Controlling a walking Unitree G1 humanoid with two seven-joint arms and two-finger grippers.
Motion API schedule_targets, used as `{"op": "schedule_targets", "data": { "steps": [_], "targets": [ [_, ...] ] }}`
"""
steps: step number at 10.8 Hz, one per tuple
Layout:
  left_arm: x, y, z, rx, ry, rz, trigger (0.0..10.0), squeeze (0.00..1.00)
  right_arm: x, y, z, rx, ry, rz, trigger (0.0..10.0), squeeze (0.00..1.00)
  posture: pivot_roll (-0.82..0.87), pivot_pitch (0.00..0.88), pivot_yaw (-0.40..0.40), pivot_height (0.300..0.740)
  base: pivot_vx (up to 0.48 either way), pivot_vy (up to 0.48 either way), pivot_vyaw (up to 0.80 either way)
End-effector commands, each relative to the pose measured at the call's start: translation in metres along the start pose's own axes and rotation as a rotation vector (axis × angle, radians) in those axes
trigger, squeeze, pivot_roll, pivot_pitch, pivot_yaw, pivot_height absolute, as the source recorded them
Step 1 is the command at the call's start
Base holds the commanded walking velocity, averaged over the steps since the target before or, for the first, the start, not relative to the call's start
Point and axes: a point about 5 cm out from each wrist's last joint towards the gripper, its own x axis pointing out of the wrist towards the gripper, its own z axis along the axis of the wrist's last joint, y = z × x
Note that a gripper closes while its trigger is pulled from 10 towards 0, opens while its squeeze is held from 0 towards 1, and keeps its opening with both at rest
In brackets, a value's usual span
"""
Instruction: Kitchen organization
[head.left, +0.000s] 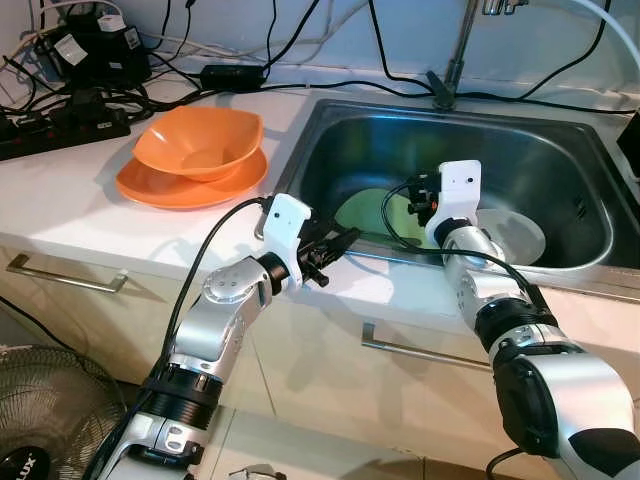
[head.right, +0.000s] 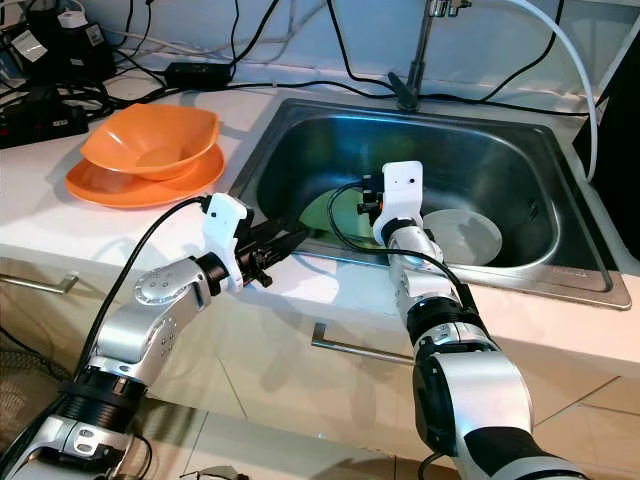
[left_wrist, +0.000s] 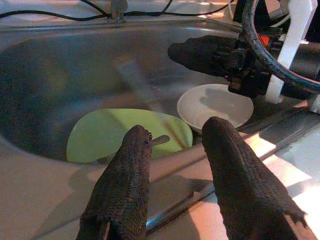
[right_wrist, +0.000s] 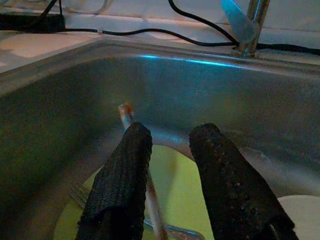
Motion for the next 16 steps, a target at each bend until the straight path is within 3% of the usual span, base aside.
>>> {"op": "schedule_targets", "data": {
  "steps": [1, 2, 3, 6, 10, 14, 15, 16],
  "targets": [
    [0.0, -0.002, -0.002, 0.011, 0.022, -0.01, 10.0, 0.0, 0.003, 0.0, 0.007, -0.001, -0.017, -0.004, 10.0, 1.0, 0.12, 0.0, 0.003, 0.74, 0.0, 0.0, 0.0],
    [0.0, -0.003, -0.002, 0.012, 0.023, -0.012, 10.0, 0.0, 0.004, -0.001, 0.01, -0.006, -0.033, -0.008, 10.0, 1.0, 0.12, 0.0, 0.003, 0.74, 0.0, 0.0, 0.0],
    [0.0, -0.002, -0.001, 0.02, 0.012, 0.005, 10.0, 0.0, 0.005, -0.002, 0.017, -0.02, -0.07, -0.012, 10.0, 0.0, 0.12, 0.0, 0.002, 0.74, 0.0, 0.0, 0.0],
    [0.003, 0.013, 0.008, 0.051, -0.061, 0.163, 10.0, 0.0, 0.007, 0.004, 0.045, -0.004, -0.23, 0.007, 10.0, 0.0, 0.1, 0.0, 0.002, 0.74, 0.0, 0.0, 0.0],
    [-0.001, 0.027, 0.011, 0.099, -0.136, 0.342, 10.0, 0.0, -0.018, 0.007, 0.039, -0.009, -0.363, 0.034, 10.0, 0.0, 0.07, 0.0, 0.0, 0.74, 0.0, 0.0, 0.0],
    [-0.001, 0.025, 0.004, 0.122, -0.145, 0.359, 10.0, 0.0, -0.049, 0.015, 0.022, 0.019, -0.352, 0.059, 10.0, 0.0, 0.05, 0.0, 0.005, 0.74, 0.0, 0.0, 0.0],
    [-0.002, 0.025, 0.005, 0.147, -0.149, 0.362, 10.0, 0.0, -0.051, 0.02, 0.018, 0.034, -0.335, 0.067, 10.0, 0.0, 0.05, 0.0, 0.007, 0.74, 0.0, 0.0, 0.0],
    [-0.001, 0.027, 0.011, 0.231, -0.139, 0.375, 10.0, 0.0, -0.051, 0.026, 0.014, 0.048, -0.312, 0.075, 10.0, 0.0, 0.06, 0.0, 0.006, 0.74, 0.0, 0.0, 0.0]
  ]
}}
